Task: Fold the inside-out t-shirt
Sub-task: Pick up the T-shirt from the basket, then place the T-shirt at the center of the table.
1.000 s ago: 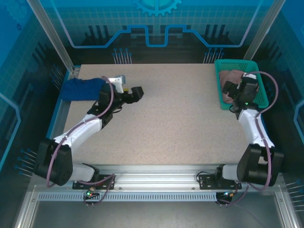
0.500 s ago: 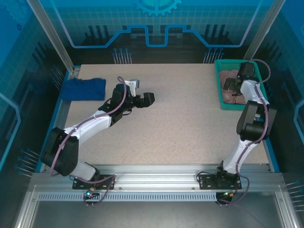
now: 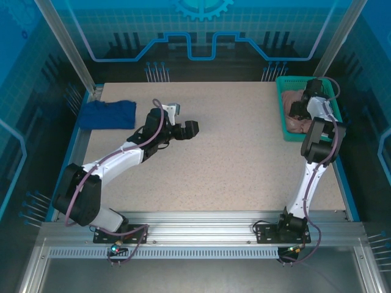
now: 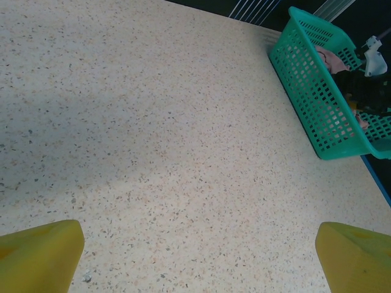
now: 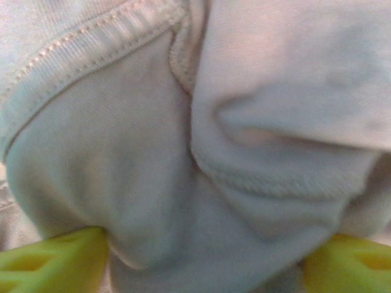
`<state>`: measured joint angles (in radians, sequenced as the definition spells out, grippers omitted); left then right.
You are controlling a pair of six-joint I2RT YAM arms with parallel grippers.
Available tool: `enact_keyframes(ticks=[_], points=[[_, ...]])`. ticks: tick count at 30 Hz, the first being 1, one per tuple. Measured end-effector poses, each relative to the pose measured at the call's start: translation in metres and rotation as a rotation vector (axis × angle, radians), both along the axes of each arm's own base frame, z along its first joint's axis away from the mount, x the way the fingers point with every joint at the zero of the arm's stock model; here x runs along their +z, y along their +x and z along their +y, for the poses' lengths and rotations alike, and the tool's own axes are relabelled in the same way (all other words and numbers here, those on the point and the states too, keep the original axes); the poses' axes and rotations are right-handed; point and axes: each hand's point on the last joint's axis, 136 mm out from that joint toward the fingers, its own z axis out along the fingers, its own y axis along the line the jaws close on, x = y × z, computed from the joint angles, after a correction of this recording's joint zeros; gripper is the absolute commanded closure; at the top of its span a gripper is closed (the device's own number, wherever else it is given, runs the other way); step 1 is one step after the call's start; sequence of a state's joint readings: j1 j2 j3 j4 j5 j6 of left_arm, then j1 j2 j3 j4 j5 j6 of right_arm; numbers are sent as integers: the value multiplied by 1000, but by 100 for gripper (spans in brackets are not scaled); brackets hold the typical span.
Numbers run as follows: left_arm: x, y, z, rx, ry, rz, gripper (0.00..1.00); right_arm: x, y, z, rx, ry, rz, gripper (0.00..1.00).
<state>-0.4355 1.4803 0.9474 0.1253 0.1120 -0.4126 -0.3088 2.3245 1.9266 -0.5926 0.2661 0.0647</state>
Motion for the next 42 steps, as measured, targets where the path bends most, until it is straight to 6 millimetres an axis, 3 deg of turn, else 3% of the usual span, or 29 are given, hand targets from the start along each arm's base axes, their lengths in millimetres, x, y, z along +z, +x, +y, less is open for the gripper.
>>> enact_keyframes(ticks=[3, 7, 10, 12, 13, 15, 19, 21, 23, 26, 29, 32, 36, 39, 42], points=[[-2, -1, 1, 2, 6, 8, 1, -11, 5, 4, 22, 26, 4, 64], [-6, -2, 3, 11, 20, 21, 1, -6, 7, 14, 50, 64, -51, 98], [-6, -3, 6, 23, 30, 25, 1, 8, -15, 28, 47, 95, -102, 100], [-3, -4, 9, 33, 34, 19, 1, 35, -33, 38, 44, 105, -165, 100], [1, -4, 10, 37, 37, 9, 1, 51, -40, 42, 43, 105, -207, 100], [7, -5, 14, 47, 44, -10, 1, 101, -53, 52, 48, 91, -331, 100], [19, -6, 23, 87, 53, -49, 1, 219, -76, 92, 122, 72, -643, 100], [21, -8, 30, 116, 62, -61, 1, 275, -88, 126, 204, 82, -784, 100], [22, -11, 41, 156, 77, -70, 1, 326, -104, 176, 331, 109, -901, 100], [25, -16, 62, 225, 80, -70, 1, 375, -130, 251, 531, 171, -996, 100], [31, -19, 97, 332, 62, -65, 1, 405, -157, 313, 706, 252, -1039, 100], [39, -25, 133, 444, 41, -71, 1, 412, -181, 365, 849, 338, -1023, 100], [49, -41, 161, 537, 38, -86, 1, 392, -198, 422, 992, 419, -923, 100], [57, -50, 169, 563, 42, -103, 1, 360, -192, 441, 1020, 450, -813, 100], [60, -55, 171, 569, 42, -109, 1, 321, -174, 445, 986, 445, -693, 92]])
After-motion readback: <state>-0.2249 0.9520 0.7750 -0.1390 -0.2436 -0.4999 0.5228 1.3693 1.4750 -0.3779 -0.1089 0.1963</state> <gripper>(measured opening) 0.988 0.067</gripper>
